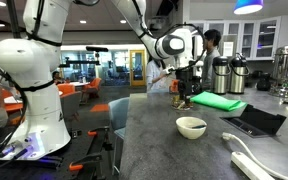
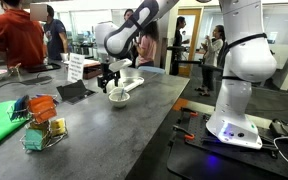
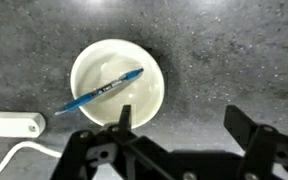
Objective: Move the bowl forward
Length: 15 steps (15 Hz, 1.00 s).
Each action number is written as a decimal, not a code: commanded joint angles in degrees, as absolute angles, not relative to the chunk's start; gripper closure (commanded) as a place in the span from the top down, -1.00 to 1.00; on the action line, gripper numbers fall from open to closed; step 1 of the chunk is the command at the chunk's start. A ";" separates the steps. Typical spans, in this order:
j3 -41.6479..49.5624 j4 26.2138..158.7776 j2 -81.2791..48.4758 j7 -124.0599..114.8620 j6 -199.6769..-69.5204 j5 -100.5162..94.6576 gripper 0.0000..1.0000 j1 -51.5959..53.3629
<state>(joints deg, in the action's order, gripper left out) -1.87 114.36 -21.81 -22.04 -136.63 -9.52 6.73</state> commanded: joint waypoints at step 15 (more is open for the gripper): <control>8.09 101.25 -37.84 -40.60 -131.74 -10.97 1.00 14.62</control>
<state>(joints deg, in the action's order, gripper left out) 7.45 104.78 -35.64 -39.62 -135.22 -11.59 14.11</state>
